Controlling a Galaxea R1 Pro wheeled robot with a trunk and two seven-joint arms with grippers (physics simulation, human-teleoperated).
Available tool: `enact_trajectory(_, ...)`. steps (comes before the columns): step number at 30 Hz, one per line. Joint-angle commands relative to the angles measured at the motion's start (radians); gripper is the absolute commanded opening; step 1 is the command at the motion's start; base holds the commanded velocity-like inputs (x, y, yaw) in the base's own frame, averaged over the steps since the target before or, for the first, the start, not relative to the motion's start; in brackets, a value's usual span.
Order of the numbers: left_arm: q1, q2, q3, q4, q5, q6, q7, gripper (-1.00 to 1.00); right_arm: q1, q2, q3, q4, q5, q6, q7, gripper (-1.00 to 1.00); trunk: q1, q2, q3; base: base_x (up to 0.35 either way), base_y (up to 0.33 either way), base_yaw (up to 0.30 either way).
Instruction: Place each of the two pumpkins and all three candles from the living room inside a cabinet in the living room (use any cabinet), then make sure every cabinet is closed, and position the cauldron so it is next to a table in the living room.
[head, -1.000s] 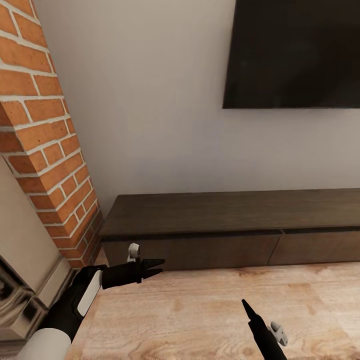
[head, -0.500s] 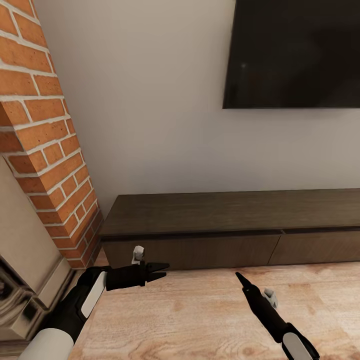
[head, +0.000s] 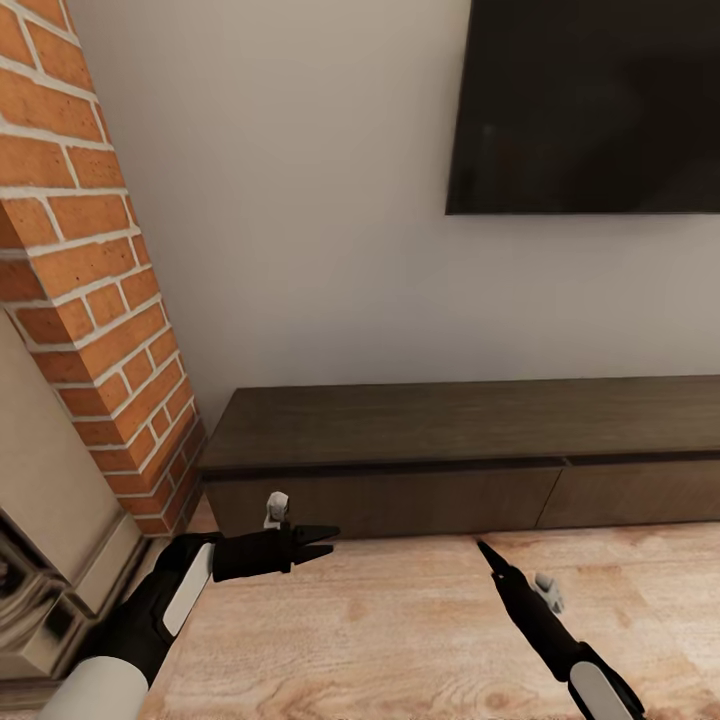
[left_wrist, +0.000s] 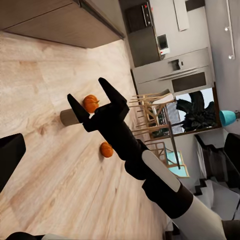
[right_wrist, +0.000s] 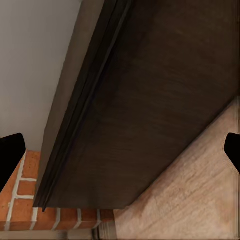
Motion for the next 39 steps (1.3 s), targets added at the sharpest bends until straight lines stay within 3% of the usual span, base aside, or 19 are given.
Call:
enact_trajectory(1, -0.001, 0.001, -0.002, 0.0, 0.003, 0.005, -0.001, 1.0, 0.0, 0.0, -0.001, 0.002, -0.011, 0.005, 0.003, 1.0, 0.004, -0.008, -0.004, 0.0, 0.0, 0.0)
enact_trajectory(8, -0.001, 0.0, -0.003, 0.001, 0.002, 0.005, -0.001, 1.0, 0.0, 0.004, 0.0, 0.009, -0.012, -0.061, 0.013, 1.0, 0.031, -0.057, -0.026, 0.0, 0.0, 0.0)
enact_trajectory(34, -0.001, 0.003, -0.003, -0.004, 0.003, 0.005, -0.001, 1.0, 0.0, 0.006, 0.001, 0.016, -0.01, -0.082, 0.011, 1.0, 0.042, -0.063, -0.127, 0.0, 0.0, 0.0)
enact_trajectory(39, -0.001, 0.002, -0.003, -0.007, 0.003, 0.006, -0.001, 1.0, -0.002, 0.009, 0.001, -0.016, -0.012, -0.151, -0.003, 1.0, 0.044, -0.064, -0.146, 0.0, 0.0, 0.0)
